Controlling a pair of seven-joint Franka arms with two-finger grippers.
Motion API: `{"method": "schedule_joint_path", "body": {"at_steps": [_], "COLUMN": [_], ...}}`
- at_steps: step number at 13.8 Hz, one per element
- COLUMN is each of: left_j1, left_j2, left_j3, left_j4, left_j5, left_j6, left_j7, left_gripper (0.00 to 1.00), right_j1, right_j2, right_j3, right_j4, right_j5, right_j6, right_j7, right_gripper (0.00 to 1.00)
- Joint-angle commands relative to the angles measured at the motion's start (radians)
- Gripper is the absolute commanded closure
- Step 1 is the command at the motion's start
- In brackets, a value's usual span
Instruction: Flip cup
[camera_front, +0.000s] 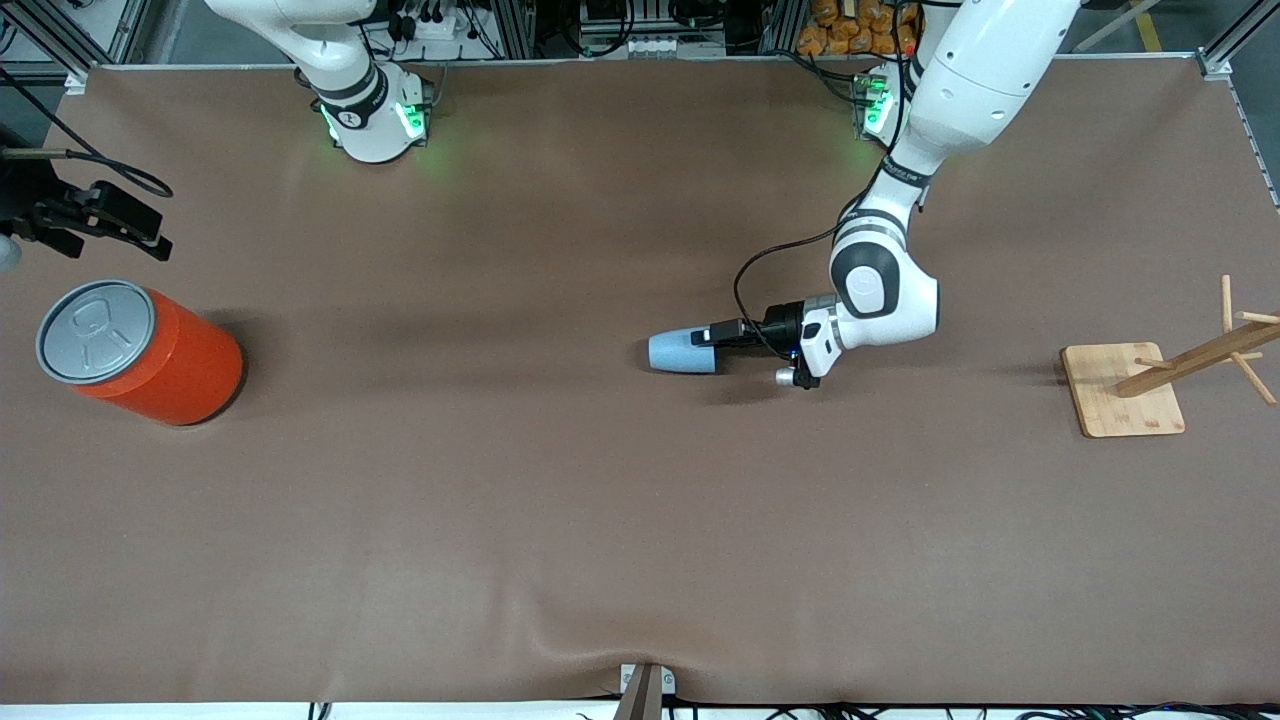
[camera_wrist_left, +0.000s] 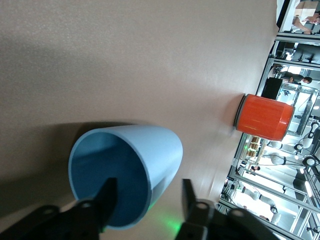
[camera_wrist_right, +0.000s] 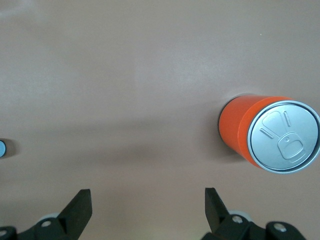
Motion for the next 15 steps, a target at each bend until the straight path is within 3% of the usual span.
{"method": "schedule_joint_path", "body": {"at_steps": [1,3,12,15], "left_j1": [-0.008,-0.008,-0.023,0.007], "left_j2": [0.013,0.013,-0.082,-0.115], "left_j3": [0.000,0.000,0.003,0.012], "left_j4": [0.014,0.017,0.018,0.015], "left_j5": [-0.028,-0.028,-0.006,0.163], "left_j6": [0.020,0.022,0.135,0.135], "left_j7": [0.022,0.022,-0.059,-0.146], "left_gripper": [0.72,1.00,1.00,1.00], "right_j1": [-0.004,-0.004,-0.004,-0.007], "right_j2": [0.014,0.014,0.014,0.014], "right_j3": [0.000,0.000,0.000,-0.002], "right_j4": [0.027,0.027,0.027,0.025], "right_j5": [-0.012,-0.010,-0.006,-0.004], "right_j6": [-0.010,-0.018,-0.018,-0.019], "right_j7": [-0.015,-0.015,-0.012,-0.012], "right_gripper": [0.00,0.00,0.00,0.00]}}
